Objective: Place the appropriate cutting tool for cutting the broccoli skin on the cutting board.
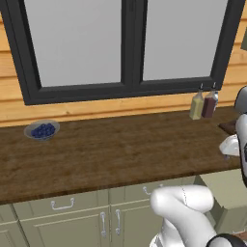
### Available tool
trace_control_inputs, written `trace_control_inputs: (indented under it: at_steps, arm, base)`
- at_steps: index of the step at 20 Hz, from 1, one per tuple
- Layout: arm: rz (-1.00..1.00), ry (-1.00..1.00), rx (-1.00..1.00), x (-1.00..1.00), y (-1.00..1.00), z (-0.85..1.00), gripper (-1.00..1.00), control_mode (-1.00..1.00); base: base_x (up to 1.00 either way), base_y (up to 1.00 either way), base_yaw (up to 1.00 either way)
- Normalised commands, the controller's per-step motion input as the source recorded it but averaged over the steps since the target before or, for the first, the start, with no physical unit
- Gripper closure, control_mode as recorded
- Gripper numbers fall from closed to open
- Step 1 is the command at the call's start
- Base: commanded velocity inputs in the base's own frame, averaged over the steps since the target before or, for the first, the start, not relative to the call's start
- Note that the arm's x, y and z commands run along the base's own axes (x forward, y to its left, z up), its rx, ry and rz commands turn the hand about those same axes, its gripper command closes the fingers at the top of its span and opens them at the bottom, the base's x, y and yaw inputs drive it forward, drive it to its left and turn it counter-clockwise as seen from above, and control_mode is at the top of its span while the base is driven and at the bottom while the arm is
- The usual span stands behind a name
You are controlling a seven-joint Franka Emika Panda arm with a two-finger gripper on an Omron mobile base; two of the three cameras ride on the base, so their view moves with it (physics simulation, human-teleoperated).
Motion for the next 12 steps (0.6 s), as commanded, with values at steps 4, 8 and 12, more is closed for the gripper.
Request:
trace_control_inputs:
  at_steps: [4, 8, 12]
  arm:
    - [0.00, 0.08, 0.02, -0.01, -0.64, -0.18, -1.00, -1.00]
    - [-0.01, 0.08, 0.00, -0.04, -0.41, -0.21, -1.00, -1.00]
    - [-0.02, 0.11, 0.00, -0.32, -0.68, -0.58, -1.00, -1.00]
  base:
    - [0.00, 0.00, 0.00]
    - [0.00, 0.00, 0.00]
    - [0.00, 0.00, 0.00]
